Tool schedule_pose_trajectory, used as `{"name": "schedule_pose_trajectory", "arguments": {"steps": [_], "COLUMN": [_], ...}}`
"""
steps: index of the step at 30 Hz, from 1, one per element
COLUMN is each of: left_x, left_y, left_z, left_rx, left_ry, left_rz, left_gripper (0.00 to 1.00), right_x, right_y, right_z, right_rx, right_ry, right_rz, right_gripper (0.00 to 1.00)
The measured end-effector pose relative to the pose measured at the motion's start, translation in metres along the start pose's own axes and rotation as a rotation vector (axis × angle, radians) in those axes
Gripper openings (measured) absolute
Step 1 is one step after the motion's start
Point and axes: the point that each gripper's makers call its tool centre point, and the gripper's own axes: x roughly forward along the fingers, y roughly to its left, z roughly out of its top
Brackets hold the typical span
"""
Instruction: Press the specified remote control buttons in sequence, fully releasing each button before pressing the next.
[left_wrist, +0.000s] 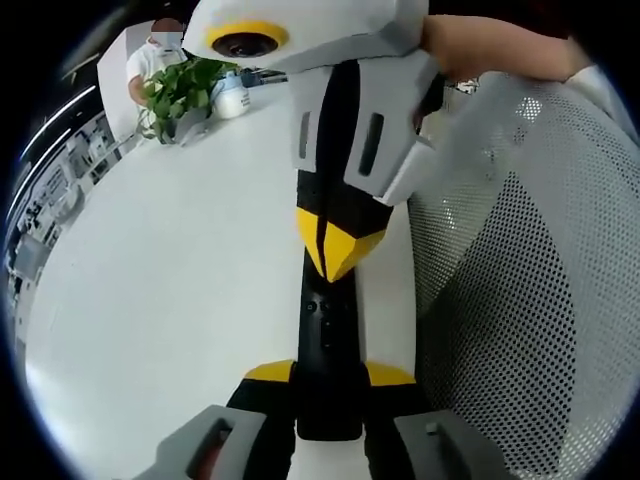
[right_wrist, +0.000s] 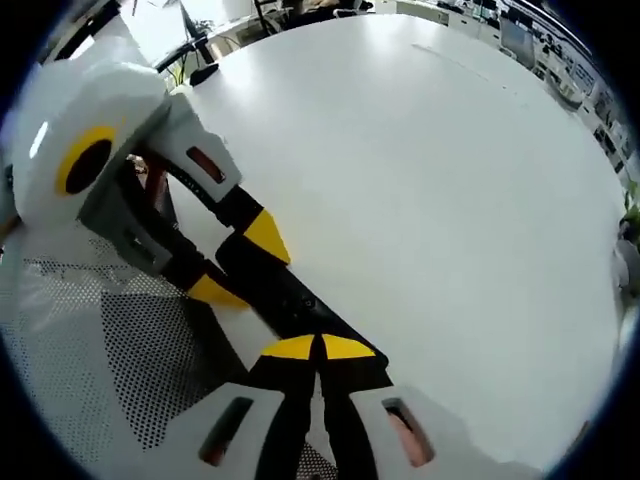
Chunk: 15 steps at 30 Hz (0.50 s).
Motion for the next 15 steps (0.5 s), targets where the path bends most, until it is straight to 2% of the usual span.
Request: {"name": "schedule_pose_trajectory", "arguments": {"steps": [4,12,15], "left_x": [0.000,0.000,0.001], "left_y": [0.000,-0.001,-0.002], "left_z": [0.000,0.001,0.002], "left_rx": [-0.001,0.006,0.004], "left_ry": [0.000,0.002,-0.001], "left_rz": [-0.002,0.000,0.001], "left_gripper": [0.24,0.24,0.24], "right_x": [-0.003,-0.010,-0.011], "right_y": [0.000,-0.006,-0.007], "right_z": [-0.004,0.009,0.010], "right_rx": [0.074,0.137,0.179], "right_ry": [0.051,-0.032,-0.043], "right_rz": [0.021,0.012,0.013], "right_gripper": [0.00,0.00,0.00]}}
